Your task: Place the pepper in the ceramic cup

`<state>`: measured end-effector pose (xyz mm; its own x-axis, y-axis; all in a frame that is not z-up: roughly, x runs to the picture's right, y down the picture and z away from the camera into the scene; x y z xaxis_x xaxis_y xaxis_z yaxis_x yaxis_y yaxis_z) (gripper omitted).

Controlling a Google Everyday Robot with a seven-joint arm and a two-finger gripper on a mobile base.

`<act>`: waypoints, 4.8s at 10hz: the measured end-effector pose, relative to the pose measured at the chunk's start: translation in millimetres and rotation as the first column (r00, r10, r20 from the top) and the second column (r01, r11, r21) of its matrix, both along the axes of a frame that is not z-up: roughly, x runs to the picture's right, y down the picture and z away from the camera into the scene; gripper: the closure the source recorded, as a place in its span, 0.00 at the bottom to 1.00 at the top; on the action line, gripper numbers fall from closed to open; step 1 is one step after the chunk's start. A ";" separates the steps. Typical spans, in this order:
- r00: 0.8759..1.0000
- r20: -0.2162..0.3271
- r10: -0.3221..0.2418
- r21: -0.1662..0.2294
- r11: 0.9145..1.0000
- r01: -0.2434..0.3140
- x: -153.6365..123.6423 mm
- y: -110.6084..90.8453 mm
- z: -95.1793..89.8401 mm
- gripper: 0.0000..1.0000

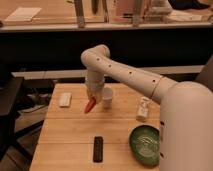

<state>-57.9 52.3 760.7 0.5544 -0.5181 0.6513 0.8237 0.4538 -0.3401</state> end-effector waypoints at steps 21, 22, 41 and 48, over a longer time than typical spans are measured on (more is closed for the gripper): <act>0.976 -0.159 0.148 0.071 0.988 -0.138 64.5 -63.5 47.3 0.99; 0.975 -0.161 0.151 0.073 0.987 -0.141 65.4 -64.2 47.9 0.99; 0.944 -0.252 0.211 0.121 0.975 -0.186 83.8 -85.7 67.0 0.99; 0.940 -0.264 0.216 0.139 0.973 -0.184 86.5 -91.4 75.3 0.99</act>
<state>28.5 -39.1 836.0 0.8034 -0.4380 0.4033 0.5932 0.6471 -0.4789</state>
